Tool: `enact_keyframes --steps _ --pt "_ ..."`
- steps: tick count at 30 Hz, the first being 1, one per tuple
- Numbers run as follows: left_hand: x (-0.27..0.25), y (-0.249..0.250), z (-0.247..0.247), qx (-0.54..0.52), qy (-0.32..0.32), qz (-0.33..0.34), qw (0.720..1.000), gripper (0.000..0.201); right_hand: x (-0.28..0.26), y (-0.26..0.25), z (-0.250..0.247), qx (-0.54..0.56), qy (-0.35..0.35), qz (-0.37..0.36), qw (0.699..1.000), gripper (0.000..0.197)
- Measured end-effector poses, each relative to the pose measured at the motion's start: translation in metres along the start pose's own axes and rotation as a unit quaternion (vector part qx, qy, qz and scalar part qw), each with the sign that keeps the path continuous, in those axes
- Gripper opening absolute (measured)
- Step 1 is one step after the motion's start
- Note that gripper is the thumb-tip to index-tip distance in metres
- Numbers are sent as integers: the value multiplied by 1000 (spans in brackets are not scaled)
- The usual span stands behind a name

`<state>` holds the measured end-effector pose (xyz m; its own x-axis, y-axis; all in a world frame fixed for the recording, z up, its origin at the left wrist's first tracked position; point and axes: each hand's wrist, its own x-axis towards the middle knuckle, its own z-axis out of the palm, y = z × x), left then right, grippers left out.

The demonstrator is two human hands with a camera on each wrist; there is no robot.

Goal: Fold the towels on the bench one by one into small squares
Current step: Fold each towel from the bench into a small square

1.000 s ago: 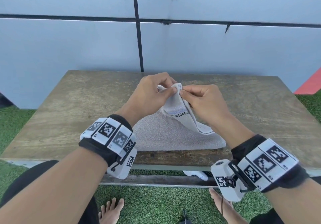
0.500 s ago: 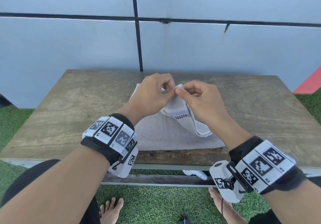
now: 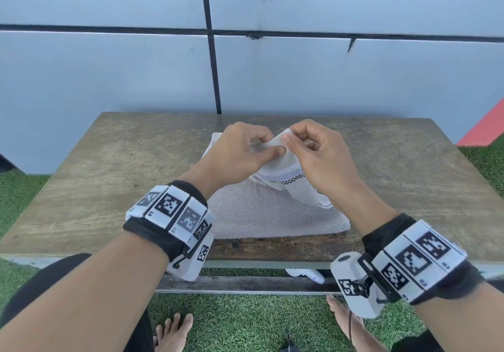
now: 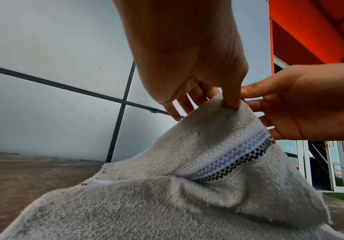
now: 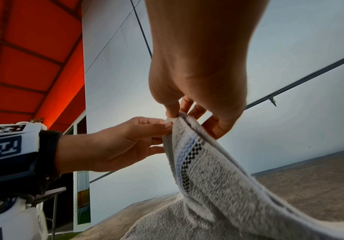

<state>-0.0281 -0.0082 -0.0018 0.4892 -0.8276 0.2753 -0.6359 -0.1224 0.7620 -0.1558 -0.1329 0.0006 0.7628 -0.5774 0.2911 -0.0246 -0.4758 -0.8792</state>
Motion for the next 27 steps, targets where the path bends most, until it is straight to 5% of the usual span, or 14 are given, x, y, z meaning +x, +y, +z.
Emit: enact_keyframes --steps 5,13,22,27 --pt "-9 -3 -6 12 -34 2 999 52 4 -2 -12 27 14 -23 999 9" --pt "-39 -22 -63 92 -1 -71 993 23 11 5 -40 129 93 -9 987 14" --pt "-60 15 -121 300 -2 -16 954 14 18 -12 -66 167 147 25 975 20" --pt "-68 20 -135 292 -9 -1 956 20 20 -26 -80 128 151 56 979 19"
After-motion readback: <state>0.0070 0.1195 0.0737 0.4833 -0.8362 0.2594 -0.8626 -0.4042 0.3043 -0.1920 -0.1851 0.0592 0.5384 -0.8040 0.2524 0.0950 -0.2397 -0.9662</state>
